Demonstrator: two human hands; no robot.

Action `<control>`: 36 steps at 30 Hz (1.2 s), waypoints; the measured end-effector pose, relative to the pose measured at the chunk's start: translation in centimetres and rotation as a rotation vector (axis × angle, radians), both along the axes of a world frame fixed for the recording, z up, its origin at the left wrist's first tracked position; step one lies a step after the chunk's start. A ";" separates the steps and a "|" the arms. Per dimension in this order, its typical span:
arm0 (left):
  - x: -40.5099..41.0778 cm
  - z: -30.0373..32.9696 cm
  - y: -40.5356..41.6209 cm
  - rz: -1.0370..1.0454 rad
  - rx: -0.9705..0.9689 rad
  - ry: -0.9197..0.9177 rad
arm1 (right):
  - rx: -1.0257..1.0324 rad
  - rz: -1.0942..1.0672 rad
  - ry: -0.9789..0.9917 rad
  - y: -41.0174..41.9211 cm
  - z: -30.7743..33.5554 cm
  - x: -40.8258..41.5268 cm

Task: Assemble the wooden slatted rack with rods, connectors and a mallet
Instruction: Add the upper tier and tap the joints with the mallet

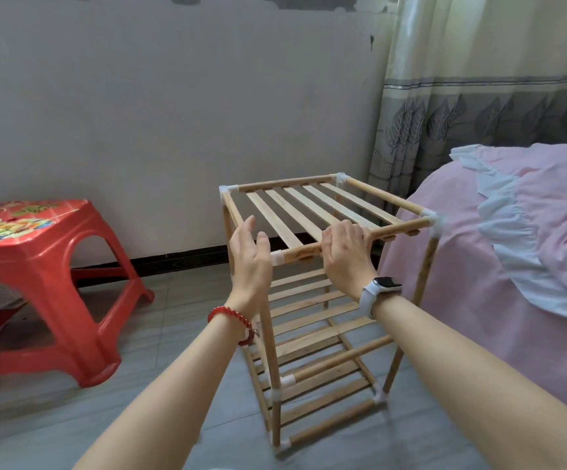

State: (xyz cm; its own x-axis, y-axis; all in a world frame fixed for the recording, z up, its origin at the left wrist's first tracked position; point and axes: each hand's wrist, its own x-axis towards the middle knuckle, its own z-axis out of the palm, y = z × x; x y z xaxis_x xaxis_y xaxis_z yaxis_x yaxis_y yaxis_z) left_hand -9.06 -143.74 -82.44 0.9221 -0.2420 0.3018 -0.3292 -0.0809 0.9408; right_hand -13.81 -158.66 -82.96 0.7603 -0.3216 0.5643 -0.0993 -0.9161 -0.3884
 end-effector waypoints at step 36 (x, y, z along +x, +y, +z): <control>9.8 -47.2 30.9 -0.057 1.244 0.593 | -0.632 0.566 0.903 23.9 -44.9 18.3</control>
